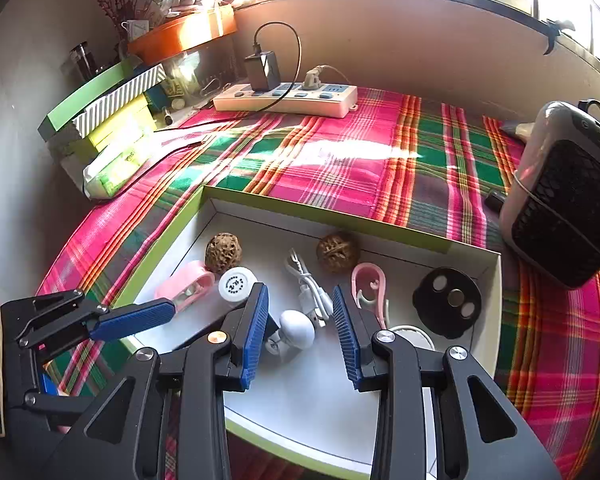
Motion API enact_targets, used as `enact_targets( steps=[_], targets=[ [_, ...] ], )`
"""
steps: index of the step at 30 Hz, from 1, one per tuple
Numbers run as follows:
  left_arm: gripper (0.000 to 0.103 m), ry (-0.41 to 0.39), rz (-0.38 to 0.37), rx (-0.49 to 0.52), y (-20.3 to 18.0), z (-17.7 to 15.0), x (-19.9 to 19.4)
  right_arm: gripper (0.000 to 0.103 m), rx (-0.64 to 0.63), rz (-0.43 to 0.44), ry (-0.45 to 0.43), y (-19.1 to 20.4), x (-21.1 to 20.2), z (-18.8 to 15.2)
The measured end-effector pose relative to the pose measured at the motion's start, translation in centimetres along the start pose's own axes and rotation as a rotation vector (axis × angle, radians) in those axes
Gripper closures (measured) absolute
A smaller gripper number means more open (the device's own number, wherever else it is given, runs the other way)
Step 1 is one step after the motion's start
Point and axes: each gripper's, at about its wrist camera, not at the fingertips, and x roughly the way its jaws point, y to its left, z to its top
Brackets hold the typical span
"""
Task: Organize objects
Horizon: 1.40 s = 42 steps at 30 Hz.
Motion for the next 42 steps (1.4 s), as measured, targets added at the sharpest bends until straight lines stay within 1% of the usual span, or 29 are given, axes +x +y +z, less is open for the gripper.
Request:
enact_targets(
  steps=[3, 11, 19, 21, 24, 26, 28, 29, 30, 32, 36, 39, 42],
  targets=[
    [0.068, -0.002, 0.003, -0.003, 0.0, -0.3, -0.4, 0.068, 0.024, -0.010, -0.010, -0.3, -0.7, -0.5],
    [0.068, -0.018, -0.001, 0.003, -0.5, -1.1, -1.7, 0.068, 0.037, -0.036, -0.043, 0.4, -2.7, -1.8],
    [0.068, -0.036, 0.011, -0.008, -0.6, -2.0, -3.0, 0.067, 0.066, -0.088, -0.092, 0.7, -5.2, -3.4],
    [0.068, -0.048, 0.025, -0.014, -0.7, -2.3, -3.5, 0.067, 0.079, -0.088, -0.100, 0.8, -5.7, -4.0],
    [0.068, -0.063, 0.036, -0.022, -0.7, -2.8, -4.2, 0.067, 0.089, -0.111, -0.102, 1.2, -6.4, -4.9],
    [0.068, -0.069, 0.057, -0.019, -0.9, -3.3, -4.6, 0.067, 0.092, -0.116, -0.105, 1.5, -6.8, -5.7],
    [0.068, -0.076, 0.077, -0.026, -0.9, -3.8, -5.0, 0.066, 0.094, -0.140, -0.100, 1.9, -7.1, -6.4],
    [0.068, -0.073, 0.085, -0.026, -1.0, -4.1, -5.0, 0.062, 0.096, -0.148, -0.102, 2.0, -7.3, -6.8],
    [0.068, -0.068, 0.087, -0.029, -1.0, -4.4, -5.1, 0.052, 0.101, -0.147, -0.101, 2.1, -7.4, -7.2],
    [0.068, -0.062, 0.095, -0.029, -1.2, -5.1, -5.2, 0.047, 0.109, -0.153, -0.101, 2.4, -7.6, -8.0],
    [0.068, -0.035, 0.092, -0.032, -1.4, -6.8, -5.1, 0.047, 0.133, -0.185, -0.091, 2.7, -7.8, -9.7],
    [0.068, -0.019, 0.105, -0.028, -1.8, -8.1, -4.7, 0.047, 0.155, -0.210, -0.076, 2.6, -7.7, -11.1],
    [0.068, 0.000, 0.102, -0.034, -2.0, -9.1, -4.4, 0.047, 0.166, -0.228, -0.050, 2.6, -7.3, -12.4]
  ],
)
